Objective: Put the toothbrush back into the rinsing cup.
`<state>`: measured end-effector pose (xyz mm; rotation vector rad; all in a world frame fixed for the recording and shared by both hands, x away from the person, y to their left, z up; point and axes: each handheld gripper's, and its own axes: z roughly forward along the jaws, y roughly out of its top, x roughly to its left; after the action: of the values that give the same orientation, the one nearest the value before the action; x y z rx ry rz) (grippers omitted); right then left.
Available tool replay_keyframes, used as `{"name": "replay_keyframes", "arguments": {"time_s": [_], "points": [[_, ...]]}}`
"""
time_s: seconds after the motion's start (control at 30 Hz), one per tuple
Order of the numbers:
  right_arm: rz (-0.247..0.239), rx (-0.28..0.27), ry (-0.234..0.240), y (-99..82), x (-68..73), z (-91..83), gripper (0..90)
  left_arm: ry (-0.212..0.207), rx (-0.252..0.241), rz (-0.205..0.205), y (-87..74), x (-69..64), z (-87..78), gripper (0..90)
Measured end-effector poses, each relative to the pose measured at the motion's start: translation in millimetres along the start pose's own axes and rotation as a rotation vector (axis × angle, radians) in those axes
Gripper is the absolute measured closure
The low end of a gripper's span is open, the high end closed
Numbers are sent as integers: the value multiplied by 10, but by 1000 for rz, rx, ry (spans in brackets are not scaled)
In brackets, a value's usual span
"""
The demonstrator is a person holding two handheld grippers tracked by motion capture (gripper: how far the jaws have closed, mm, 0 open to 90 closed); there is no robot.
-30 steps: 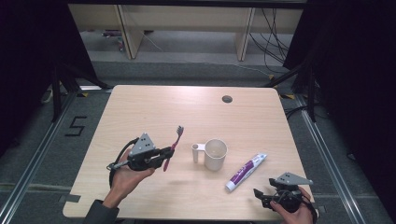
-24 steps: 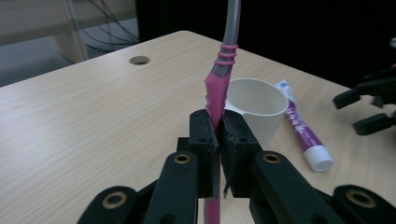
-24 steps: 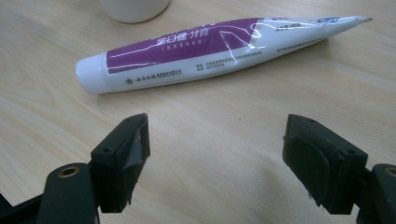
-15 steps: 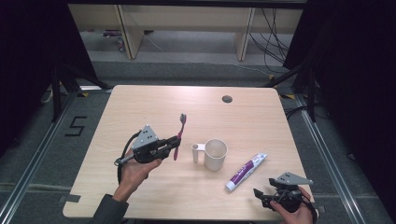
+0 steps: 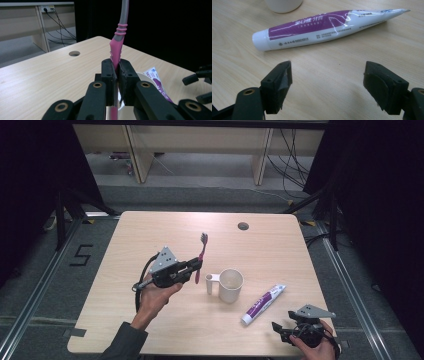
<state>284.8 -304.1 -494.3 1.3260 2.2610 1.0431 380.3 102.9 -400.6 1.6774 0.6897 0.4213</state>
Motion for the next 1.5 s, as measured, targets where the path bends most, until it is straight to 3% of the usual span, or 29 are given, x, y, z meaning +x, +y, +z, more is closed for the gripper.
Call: {"name": "replay_keyframes", "arguments": {"time_s": [0.3, 0.63, 1.3, 1.5], "points": [[6, -1, 4, 3, -2, -5, 241, -8, -48, -9, 62, -16, 148, 827], [7, -4, 7, 2, -8, -7, 241, 1, -64, -29, 46, -30, 309, 827], [2, -1, 9, 3, -16, -9, 241, 26, -32, -16, -181, -67, 436, 826], [7, -1, 11, 3, -10, -1, 240, 26, -22, -29, -266, -60, 456, 825]]}}
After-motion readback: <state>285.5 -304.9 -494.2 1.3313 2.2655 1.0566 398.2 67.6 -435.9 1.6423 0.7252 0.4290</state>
